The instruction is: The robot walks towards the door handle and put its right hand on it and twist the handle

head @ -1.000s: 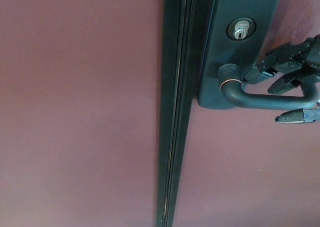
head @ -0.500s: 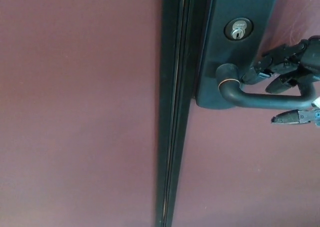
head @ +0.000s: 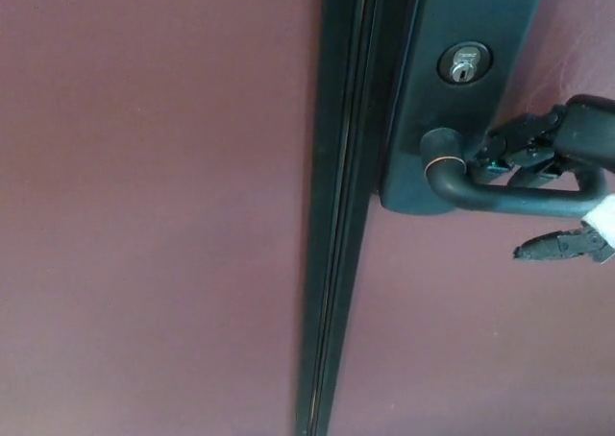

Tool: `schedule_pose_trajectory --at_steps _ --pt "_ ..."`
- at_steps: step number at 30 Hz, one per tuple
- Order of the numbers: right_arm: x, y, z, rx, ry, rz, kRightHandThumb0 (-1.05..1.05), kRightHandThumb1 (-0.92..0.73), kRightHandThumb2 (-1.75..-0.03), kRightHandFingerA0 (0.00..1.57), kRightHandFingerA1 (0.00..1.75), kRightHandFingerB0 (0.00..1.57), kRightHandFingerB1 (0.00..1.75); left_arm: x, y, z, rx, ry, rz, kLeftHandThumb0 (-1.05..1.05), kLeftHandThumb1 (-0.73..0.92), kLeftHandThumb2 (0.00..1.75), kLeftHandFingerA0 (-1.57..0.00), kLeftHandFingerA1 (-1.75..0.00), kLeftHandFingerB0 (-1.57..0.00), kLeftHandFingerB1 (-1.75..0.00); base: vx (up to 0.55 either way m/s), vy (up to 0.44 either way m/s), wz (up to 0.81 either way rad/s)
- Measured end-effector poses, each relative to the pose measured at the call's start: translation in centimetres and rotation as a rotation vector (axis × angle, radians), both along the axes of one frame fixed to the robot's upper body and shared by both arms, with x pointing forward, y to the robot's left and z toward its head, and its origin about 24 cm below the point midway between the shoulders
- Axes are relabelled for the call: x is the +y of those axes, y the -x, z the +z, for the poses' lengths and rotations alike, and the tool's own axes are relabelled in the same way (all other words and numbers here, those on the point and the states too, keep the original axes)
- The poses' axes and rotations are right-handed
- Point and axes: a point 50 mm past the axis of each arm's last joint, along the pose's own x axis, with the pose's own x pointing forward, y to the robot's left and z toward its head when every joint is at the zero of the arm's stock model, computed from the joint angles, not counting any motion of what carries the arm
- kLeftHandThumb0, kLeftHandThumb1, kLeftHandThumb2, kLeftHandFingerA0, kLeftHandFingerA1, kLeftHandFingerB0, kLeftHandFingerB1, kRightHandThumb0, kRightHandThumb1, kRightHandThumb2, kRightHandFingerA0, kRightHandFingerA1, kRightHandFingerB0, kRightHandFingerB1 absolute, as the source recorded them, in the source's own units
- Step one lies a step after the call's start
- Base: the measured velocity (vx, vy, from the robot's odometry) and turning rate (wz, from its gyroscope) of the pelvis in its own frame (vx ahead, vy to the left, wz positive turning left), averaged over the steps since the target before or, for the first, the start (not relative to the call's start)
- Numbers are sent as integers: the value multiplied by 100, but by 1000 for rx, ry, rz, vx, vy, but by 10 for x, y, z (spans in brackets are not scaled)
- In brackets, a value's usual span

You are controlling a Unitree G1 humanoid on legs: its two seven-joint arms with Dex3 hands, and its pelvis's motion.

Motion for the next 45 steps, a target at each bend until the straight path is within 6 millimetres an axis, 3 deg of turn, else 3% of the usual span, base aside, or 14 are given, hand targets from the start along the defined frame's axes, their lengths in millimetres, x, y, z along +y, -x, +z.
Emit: schedule_pose_trajectory --at_steps 9,13,20,37,38,40,41,42,43,45 --pt "4 1 -6 11 67 16 -47 -53 -56 56 42 51 38 1 5 -1 6 3 14 -33 54 57 -72 -50 -55 -42 0 0 0" --pt "5 1 -9 7 76 16 -32 -52 -55 75 49 66 44 1 6 -1 11 3 16 -33 54 57 -72 -50 -55 -42 0 0 0" --pt "1 2 -13 -40 35 17 -19 -56 -57 84 54 78 51 1 4 -1 8 2 12 -32 54 56 -71 -49 -55 -41 0 0 0" --pt "3 4 -24 -137 -21 29 -14 -58 -57 89 61 72 50 2 12 -3 27 2 18 -34 55 57 -72 -49 -55 -41 0 0 0" --pt "3 4 -24 -140 -22 28 -16 -58 -57 84 57 69 49 2 12 -3 29 1 16 -34 55 57 -71 -48 -54 -41 0 0 0" --pt "3 4 -24 -144 -22 27 -33 -55 -56 44 41 43 37 2 13 -3 31 1 15 -34 55 57 -71 -48 -54 -41 0 0 0" --pt "4 4 -24 -145 -22 27 -33 -55 -56 44 41 43 37 2 13 -3 33 1 15 -34 55 57 -71 -48 -54 -41 0 0 0" --pt "4 5 -24 -146 -20 28 -49 -54 -57 16 31 19 29 2 14 -3 35 1 16 -34 55 57 -71 -48 -54 -41 0 0 0" --pt "5 6 -23 -149 -18 30 -64 -44 -72 6 35 10 34 2 14 -4 37 1 17 -34 55 57 -71 -48 -54 -41 0 0 0" --pt "6 6 -21 -148 -13 34 -66 -44 -75 6 30 10 30 2 14 -4 39 1 19 -34 55 57 -71 -48 -54 -41 0 0 0"
